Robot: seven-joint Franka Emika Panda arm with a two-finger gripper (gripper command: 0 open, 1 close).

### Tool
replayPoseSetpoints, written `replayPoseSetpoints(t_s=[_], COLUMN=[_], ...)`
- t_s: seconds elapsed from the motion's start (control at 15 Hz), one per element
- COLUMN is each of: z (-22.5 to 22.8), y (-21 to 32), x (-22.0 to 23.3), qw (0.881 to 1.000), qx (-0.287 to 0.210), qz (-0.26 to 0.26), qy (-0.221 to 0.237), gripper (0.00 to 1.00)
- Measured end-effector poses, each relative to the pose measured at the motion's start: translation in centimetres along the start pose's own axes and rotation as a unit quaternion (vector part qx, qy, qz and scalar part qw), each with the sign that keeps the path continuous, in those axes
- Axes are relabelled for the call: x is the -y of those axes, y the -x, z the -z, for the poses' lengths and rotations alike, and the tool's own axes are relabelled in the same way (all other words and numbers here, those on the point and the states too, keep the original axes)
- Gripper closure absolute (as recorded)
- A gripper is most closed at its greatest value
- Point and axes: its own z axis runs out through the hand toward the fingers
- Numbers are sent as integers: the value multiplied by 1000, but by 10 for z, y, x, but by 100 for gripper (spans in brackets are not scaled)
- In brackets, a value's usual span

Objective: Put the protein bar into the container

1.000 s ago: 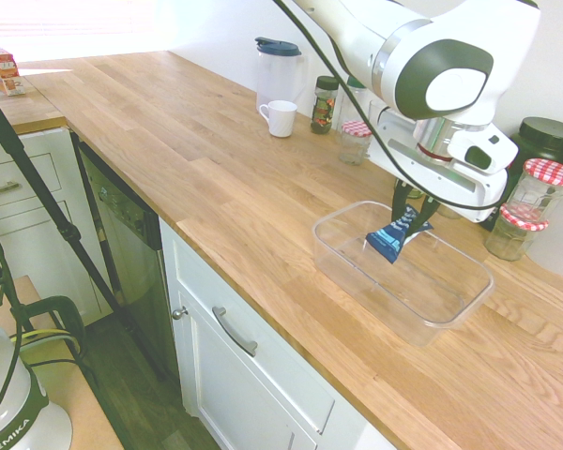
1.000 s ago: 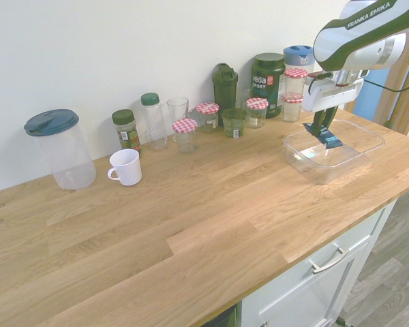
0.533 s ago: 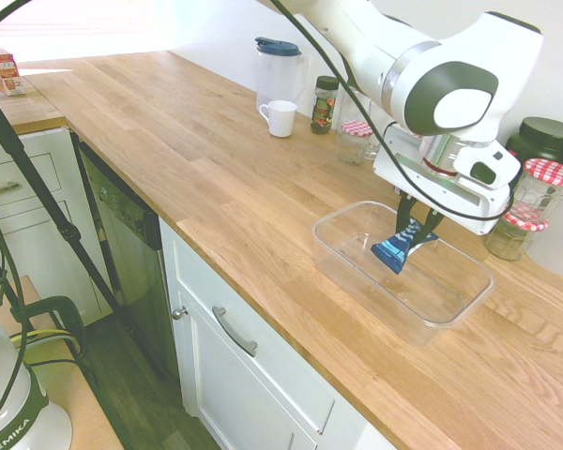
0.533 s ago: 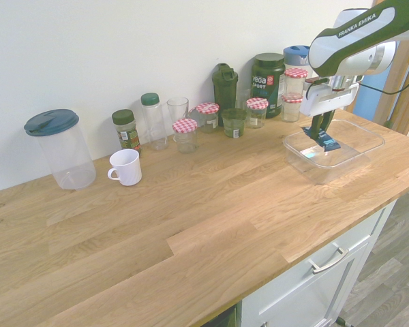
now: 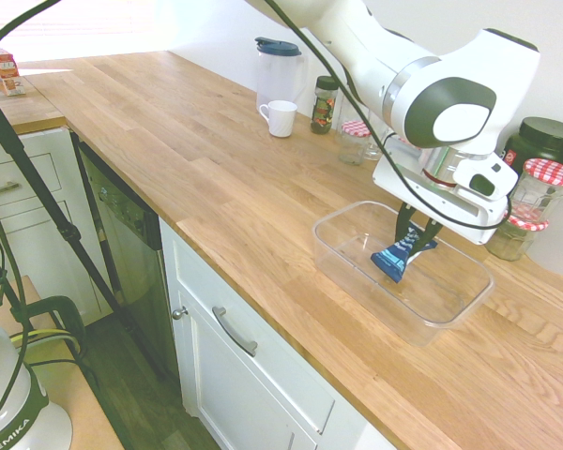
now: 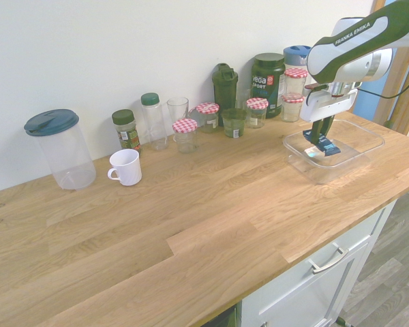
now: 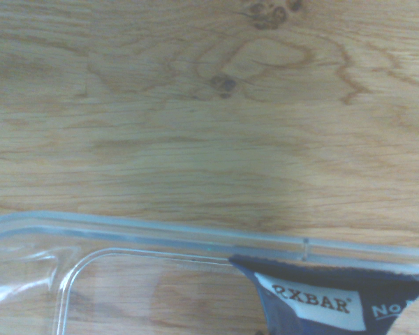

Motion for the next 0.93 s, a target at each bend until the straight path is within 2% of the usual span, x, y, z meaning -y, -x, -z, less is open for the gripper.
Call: replayPoseSetpoints(t_s=[0.2,0.27,0.93], z=[-6,-8,-10], y=[-2,-3,-4], x=[0,0,3], qw=[1000,1000,1000], qx=[2,3,4], qz=[1,1,3], qy=[3,4,5], gripper=[100,0,0])
